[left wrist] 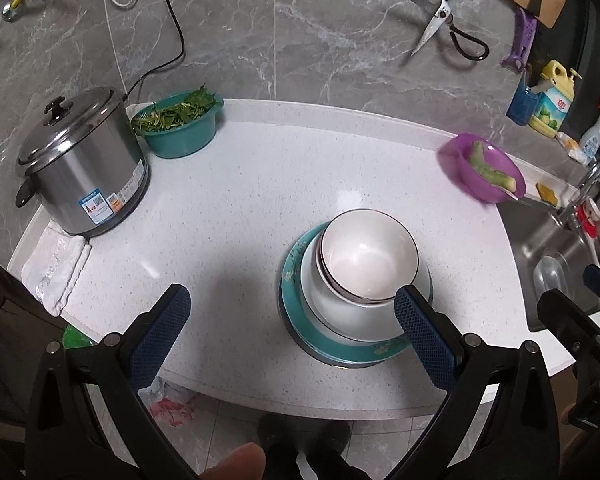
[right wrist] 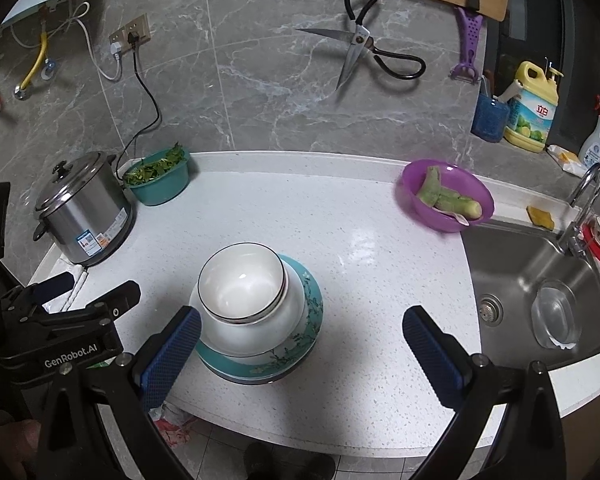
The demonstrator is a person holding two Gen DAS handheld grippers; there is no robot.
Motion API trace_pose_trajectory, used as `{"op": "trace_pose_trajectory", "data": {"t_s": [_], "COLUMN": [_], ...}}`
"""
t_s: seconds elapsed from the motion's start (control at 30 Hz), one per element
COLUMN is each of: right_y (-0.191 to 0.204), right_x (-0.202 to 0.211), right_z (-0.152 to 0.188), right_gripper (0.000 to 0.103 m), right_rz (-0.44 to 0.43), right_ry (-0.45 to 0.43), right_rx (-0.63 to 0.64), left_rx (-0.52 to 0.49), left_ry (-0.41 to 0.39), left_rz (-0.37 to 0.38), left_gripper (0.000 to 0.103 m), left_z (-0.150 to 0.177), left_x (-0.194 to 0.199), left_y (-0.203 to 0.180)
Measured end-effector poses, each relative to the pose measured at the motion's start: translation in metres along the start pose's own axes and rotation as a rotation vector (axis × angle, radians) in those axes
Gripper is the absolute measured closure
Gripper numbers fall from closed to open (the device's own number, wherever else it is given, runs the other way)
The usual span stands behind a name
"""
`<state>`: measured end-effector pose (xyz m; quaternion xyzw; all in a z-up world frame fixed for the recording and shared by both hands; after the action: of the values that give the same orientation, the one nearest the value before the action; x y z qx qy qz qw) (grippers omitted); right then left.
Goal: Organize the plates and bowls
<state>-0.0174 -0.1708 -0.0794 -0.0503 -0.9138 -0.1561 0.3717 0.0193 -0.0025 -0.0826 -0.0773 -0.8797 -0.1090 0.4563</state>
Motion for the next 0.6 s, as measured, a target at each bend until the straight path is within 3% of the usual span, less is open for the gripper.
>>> {"op": "trace_pose_trajectory", "data": {"t_s": [0.13,0.33,0.6], "right_y": [-0.002,-0.006,-0.012], "right_x": [-0.002,-0.007,-0.015], "right_z": [0.002,0.004,0.006], "right_gripper": [0.000,0.000,0.000], "right_rz": [0.007,0.021,0.046], "right_ry": [0.011,0.029,0.059], "right_rx": [-0.002,-0.005,-0.007], "left_rx": [-0.013,-0.079,-0.068], "left_ry": [-0.002,0.037,0.035], "left_rz": [0.000,-0.083,-0.043], "left_gripper": [0.000,0.000,0.000], "left_z": [-0.001,0.002,0.004], "left_x": [-0.001,-0.006,-0.009], "left_y": [-0.003,-0.006,-0.009]}}
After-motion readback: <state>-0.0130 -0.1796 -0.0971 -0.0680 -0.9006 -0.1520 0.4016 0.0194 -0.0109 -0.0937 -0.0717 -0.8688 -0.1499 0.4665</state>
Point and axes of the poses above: each gripper's, at about its wrist camera, not at the fingertips, and x roughly against the way its jaws point, y to its left, z to its underside, the point moved 10 cm from there along -x, roughly the way its jaws point, and after that the axes turned 15 degrees about -x, right-handed, at the moved point
